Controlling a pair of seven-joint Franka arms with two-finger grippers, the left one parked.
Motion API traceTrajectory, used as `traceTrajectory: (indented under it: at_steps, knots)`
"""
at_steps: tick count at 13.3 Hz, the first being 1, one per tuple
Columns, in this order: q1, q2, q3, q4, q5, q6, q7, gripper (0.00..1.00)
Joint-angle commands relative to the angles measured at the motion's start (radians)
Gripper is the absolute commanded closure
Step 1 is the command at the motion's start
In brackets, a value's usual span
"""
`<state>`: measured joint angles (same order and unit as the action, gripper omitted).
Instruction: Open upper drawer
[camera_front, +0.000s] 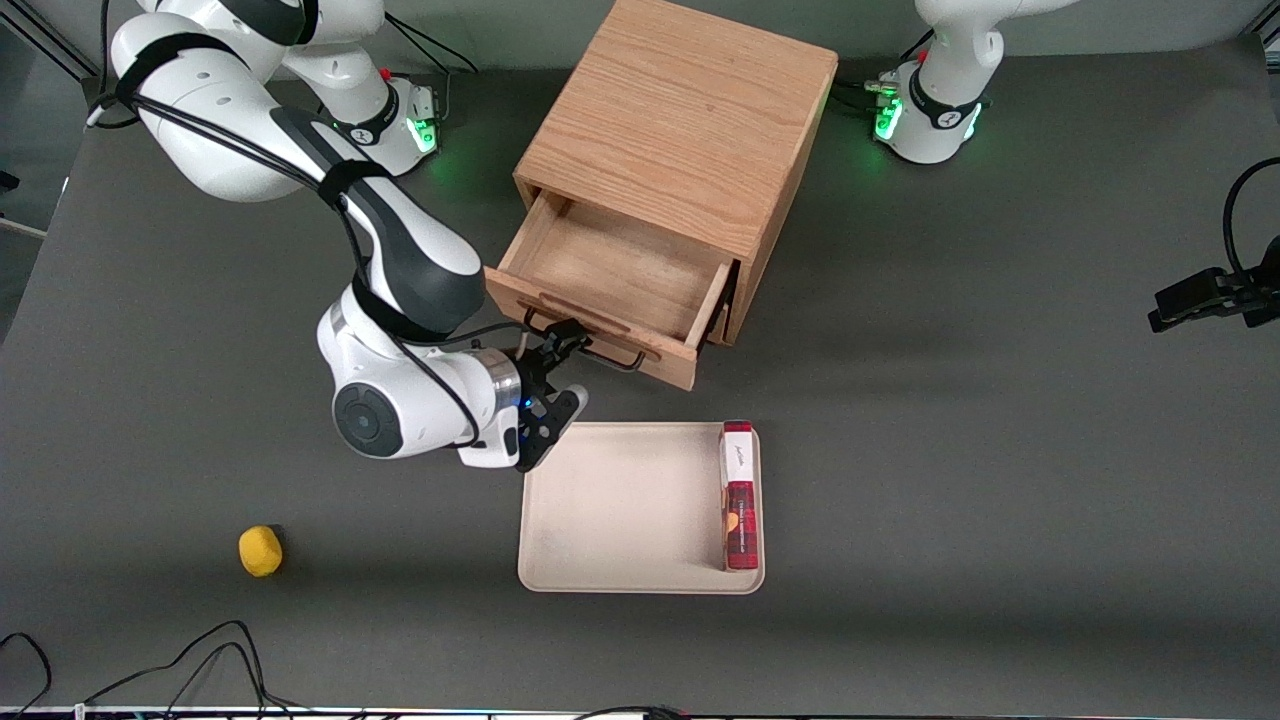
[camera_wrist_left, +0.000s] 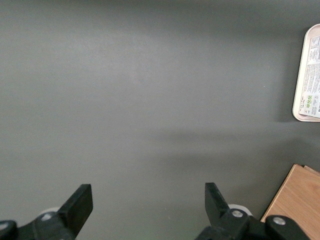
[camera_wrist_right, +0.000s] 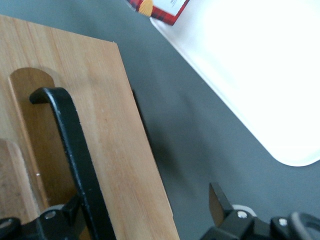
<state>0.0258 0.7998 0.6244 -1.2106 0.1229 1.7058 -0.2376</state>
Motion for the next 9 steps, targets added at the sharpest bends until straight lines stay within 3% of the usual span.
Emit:
traceTrajectory:
  at_steps: [1, 9]
  knots:
    - [0.011, 0.045, -0.023, 0.115, -0.022, -0.043, -0.017, 0.0]
    - [0.028, 0.153, -0.072, 0.295, -0.025, -0.011, -0.074, 0.0]
